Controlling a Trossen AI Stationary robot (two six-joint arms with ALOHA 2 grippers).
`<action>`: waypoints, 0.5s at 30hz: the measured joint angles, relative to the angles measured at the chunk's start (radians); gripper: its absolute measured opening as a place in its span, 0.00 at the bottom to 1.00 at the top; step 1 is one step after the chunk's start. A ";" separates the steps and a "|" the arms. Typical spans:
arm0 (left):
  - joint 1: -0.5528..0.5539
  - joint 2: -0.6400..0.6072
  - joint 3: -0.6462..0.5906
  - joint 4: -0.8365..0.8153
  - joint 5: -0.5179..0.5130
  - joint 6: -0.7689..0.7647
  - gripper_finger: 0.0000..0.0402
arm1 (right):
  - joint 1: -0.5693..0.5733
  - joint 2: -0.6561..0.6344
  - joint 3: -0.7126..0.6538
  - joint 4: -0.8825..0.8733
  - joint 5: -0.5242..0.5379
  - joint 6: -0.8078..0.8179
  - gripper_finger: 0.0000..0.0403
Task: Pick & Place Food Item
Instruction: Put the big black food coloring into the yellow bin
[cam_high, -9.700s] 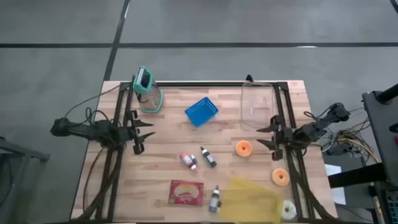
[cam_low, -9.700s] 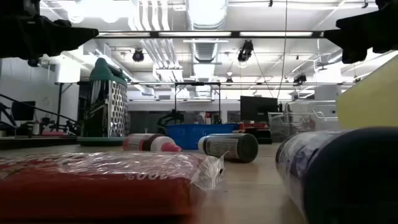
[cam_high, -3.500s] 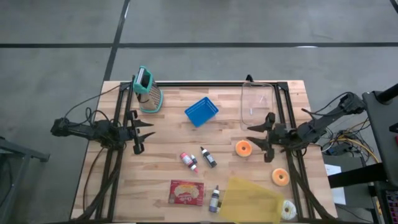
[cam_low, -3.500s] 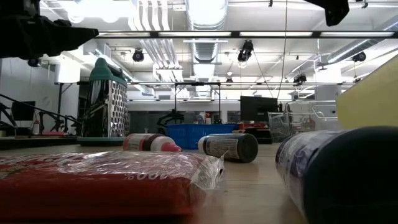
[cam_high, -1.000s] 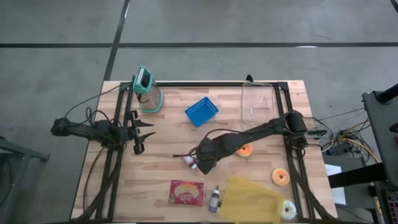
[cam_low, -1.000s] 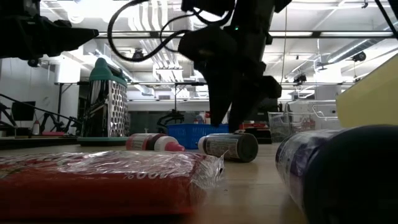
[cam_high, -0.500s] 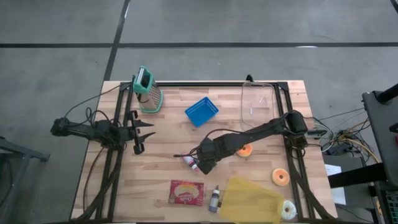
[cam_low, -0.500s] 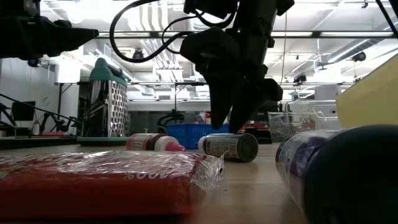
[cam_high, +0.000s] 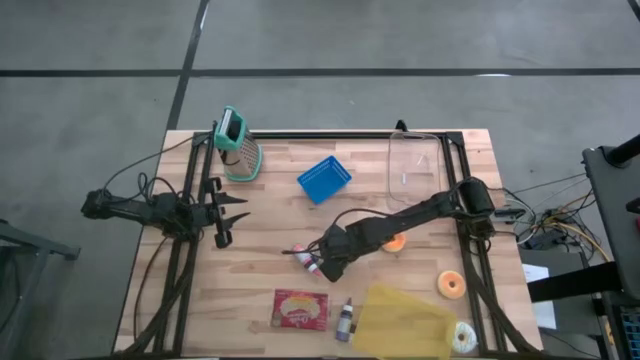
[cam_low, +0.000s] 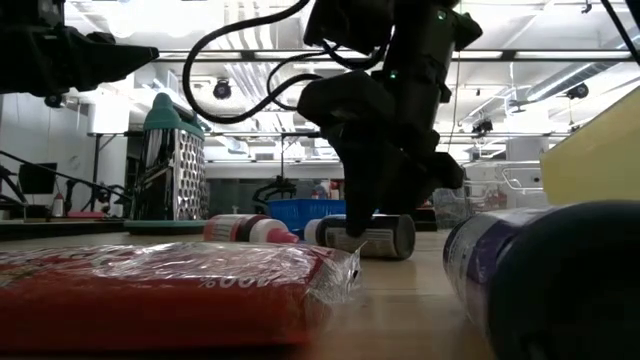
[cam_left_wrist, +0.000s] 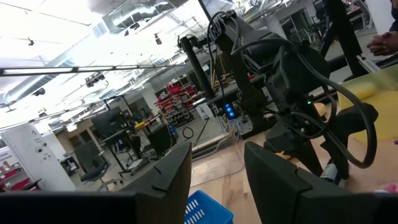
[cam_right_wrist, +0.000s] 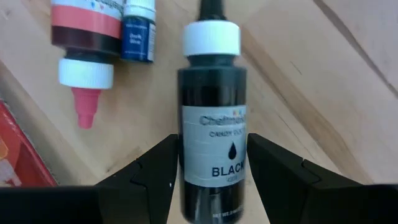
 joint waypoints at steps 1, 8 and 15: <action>0.000 0.000 0.000 0.000 0.000 0.000 0.38 | 0.000 0.000 -0.002 0.003 -0.001 0.002 0.46; 0.000 0.000 0.000 0.000 0.000 0.000 0.38 | 0.000 0.000 -0.018 0.016 -0.001 0.007 0.46; 0.000 0.000 0.000 0.000 0.000 0.000 0.38 | 0.000 0.000 -0.033 0.033 -0.001 0.029 0.46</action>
